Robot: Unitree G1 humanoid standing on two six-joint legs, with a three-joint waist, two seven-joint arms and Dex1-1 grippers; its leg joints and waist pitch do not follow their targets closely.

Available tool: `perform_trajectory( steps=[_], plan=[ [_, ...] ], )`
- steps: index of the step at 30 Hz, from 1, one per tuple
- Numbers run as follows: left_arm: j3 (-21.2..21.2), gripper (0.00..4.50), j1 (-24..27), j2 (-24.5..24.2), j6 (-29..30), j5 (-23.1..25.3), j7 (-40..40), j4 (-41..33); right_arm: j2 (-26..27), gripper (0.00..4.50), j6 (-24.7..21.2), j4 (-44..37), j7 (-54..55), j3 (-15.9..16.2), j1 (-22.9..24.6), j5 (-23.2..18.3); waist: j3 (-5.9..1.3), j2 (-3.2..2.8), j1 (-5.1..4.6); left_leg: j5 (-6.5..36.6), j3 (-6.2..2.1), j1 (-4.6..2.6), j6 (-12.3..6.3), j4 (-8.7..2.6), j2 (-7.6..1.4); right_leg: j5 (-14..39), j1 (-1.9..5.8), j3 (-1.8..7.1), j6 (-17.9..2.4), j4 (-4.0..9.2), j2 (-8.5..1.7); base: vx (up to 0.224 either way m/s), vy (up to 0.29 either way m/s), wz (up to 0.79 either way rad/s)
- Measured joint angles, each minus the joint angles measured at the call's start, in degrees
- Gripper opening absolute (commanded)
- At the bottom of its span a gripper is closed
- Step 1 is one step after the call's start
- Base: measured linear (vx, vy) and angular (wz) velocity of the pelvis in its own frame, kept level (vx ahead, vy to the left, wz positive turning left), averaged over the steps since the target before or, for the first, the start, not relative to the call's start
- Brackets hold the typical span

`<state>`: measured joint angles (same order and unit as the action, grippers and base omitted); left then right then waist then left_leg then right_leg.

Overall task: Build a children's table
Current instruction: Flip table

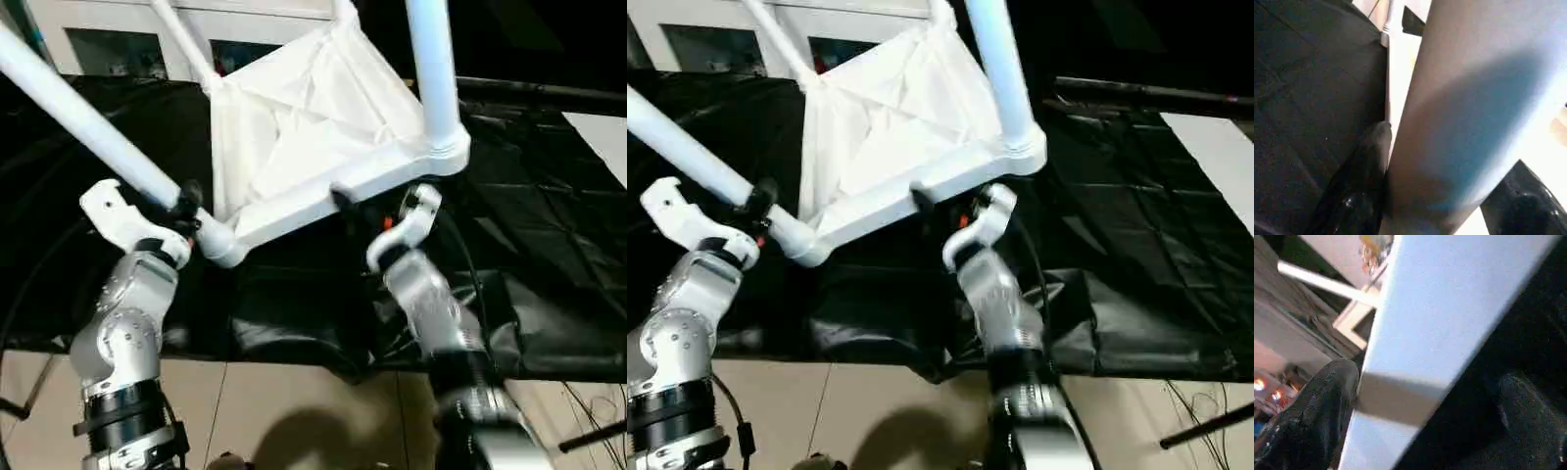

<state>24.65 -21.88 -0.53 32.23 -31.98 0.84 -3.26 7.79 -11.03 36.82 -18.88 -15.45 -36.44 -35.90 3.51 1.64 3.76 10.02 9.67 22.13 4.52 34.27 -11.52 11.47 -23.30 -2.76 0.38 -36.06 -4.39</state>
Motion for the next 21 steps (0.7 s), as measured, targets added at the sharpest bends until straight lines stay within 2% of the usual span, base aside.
perform_trajectory(
  steps=[5, 8, 12, 13, 16, 18, 21],
  plan=[
    [-0.2, 2.24, 0.2, 0.1, 0.7, 0.0, 0.0, -0.5, -0.1, 4.50, 1.5, 6.1, -2.0, -0.4, -3.4, 0.0, 0.04, 0.06, -0.03, -0.2, 0.13, -0.01, -0.26, 0.01, -0.11, 0.0, -0.01, -0.03, 0.0, -0.05, 0.01, 0.000, 0.000, 0.00],
    [-0.7, 2.24, 1.1, 0.1, 1.5, -0.4, -0.1, -2.0, -0.2, 4.50, 3.1, 11.5, -2.9, -1.5, -7.4, 0.1, 0.05, 0.17, -0.04, -0.2, 0.17, -0.01, -0.26, 0.03, -0.13, 0.0, -0.02, -0.03, 0.0, -0.07, 0.01, 0.000, 0.000, 0.00],
    [-1.8, 2.24, 1.5, 0.0, 2.5, -0.4, -0.5, -2.9, -0.1, 4.50, 5.0, 16.3, -2.8, -3.0, -10.9, -0.5, -0.01, 0.60, 0.65, -0.2, 0.25, -0.01, -0.30, 0.03, -0.21, 0.0, -0.02, -0.07, 0.0, -0.07, 0.01, 0.000, 0.000, 0.00],
    [-2.1, 2.24, 1.6, 0.0, 2.6, -0.4, -0.5, -3.1, -0.1, 4.24, 5.3, 17.4, -2.6, -3.7, -11.4, -0.7, -0.05, 0.83, 0.79, -0.2, 0.27, -0.02, -0.30, 0.04, -0.23, 0.0, -0.02, -0.06, 0.0, -0.07, 0.01, 0.000, 0.000, 0.00],
    [-2.0, 2.24, 1.7, 0.1, 2.4, -0.4, -0.5, -3.4, -0.1, 4.14, 6.2, 19.9, -1.8, -5.1, -12.5, -0.9, -0.04, 1.35, 1.02, -0.2, 0.32, -0.05, -0.29, 0.07, -0.25, 0.0, -0.02, -0.04, 0.0, -0.12, 0.01, 0.000, 0.000, 0.00],
    [-2.0, 2.24, 1.9, 0.3, 2.3, -0.4, -0.4, -3.7, -0.1, 3.87, 6.7, 20.7, -1.7, -5.6, -12.9, -1.7, -0.03, 1.63, 1.04, -0.2, 0.34, -0.07, -0.27, 0.07, -0.27, 0.0, -0.02, -0.03, 0.0, -0.12, 0.01, 0.000, 0.000, 0.00],
    [-2.0, 2.24, 2.2, 0.9, 1.3, -0.3, 0.0, -3.9, 0.0, 3.69, 7.7, 22.5, -1.7, -6.5, -13.7, -1.9, -0.01, 1.86, 1.03, -0.2, 0.34, -0.06, -0.28, 0.08, -0.27, 0.0, -0.02, -0.03, 0.0, -0.12, 0.01, 0.000, 0.000, 0.00]
  ],
)
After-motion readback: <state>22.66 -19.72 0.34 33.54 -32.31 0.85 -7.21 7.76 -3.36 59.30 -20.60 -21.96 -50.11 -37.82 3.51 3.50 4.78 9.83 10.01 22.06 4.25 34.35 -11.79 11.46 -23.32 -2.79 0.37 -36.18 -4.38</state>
